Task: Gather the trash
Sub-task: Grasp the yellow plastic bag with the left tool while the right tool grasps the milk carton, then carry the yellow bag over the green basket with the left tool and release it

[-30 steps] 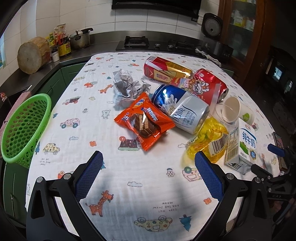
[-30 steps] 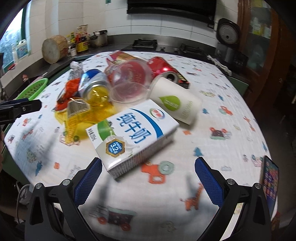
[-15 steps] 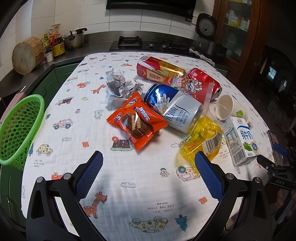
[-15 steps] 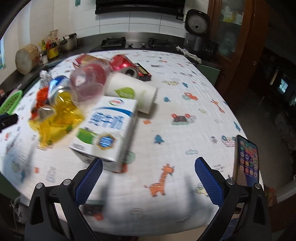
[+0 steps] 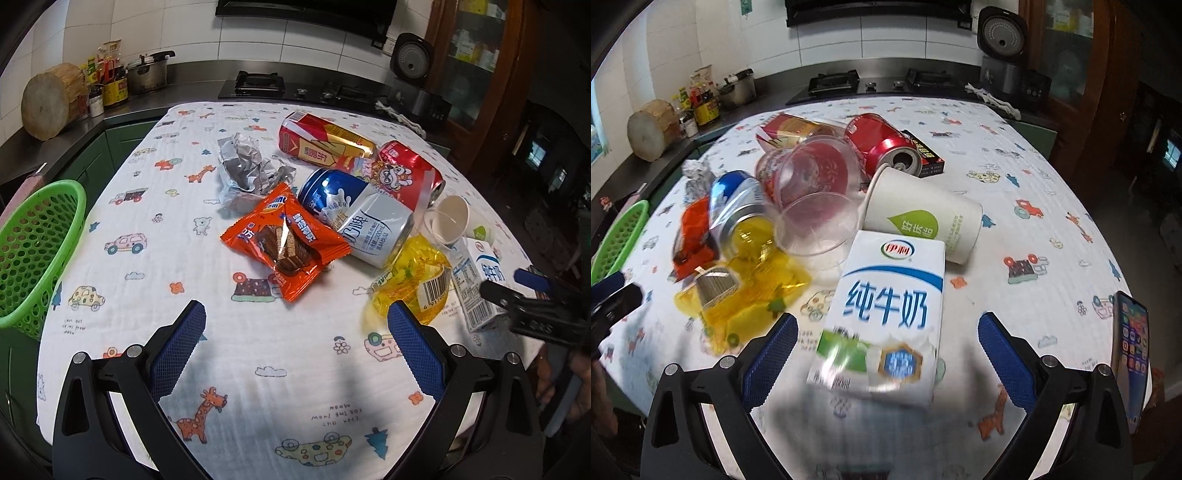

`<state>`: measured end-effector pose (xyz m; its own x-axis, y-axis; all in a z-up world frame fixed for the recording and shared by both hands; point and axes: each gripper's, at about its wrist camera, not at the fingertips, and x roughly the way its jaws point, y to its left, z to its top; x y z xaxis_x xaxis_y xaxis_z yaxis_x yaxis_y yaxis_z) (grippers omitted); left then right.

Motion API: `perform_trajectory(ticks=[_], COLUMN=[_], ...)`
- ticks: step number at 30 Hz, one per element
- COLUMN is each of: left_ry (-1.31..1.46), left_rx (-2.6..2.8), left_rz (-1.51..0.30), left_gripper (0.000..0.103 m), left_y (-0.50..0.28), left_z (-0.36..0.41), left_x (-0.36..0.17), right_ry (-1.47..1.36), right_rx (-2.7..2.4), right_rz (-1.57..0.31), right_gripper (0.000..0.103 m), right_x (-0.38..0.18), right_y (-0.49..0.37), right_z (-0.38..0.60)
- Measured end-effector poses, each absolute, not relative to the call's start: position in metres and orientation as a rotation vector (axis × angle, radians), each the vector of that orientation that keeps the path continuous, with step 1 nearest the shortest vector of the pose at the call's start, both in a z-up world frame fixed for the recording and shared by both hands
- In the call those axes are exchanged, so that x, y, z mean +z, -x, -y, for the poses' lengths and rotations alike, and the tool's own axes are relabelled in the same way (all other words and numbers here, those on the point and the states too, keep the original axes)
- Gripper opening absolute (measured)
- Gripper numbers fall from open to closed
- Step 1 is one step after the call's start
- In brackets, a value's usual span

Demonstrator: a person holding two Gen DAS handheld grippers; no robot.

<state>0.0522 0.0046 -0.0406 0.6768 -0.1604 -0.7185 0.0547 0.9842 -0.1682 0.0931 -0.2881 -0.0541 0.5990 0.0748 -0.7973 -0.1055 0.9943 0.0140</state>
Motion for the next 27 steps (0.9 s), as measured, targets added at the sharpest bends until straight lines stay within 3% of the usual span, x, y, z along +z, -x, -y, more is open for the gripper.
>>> perform_trajectory(ticks=[9, 18, 24, 27], left_ry=[0.095, 0.001, -0.063, -0.059], left_rx=[-0.217, -0.353, -0.345, -0.346], left_rz=[-0.808, -0.814, -0.858, -0.887], left_gripper=[0.097, 0.096, 0.082, 0.069], left_y=[-0.054, -0.063, -0.082, -0.092], left_z=[0.021, 0.071, 0.095, 0.098], left_x=[-0.039, -0.041, -0.056, -0.064], right_ry=[-0.003, -0.002, -0.028, -0.033], right_rx=[0.159, 0.204, 0.248, 0.259], right_rz=[-0.988, -0.951, -0.942, -0.934], right_gripper=[0.066, 0.064, 0.064, 0.064], right_x=[-0.071, -0.062, -0.061, -0.060], right_y=[-0.103, -0.082, -0.071, -0.068], right_z=[0.298, 0.315, 0.324, 0.325])
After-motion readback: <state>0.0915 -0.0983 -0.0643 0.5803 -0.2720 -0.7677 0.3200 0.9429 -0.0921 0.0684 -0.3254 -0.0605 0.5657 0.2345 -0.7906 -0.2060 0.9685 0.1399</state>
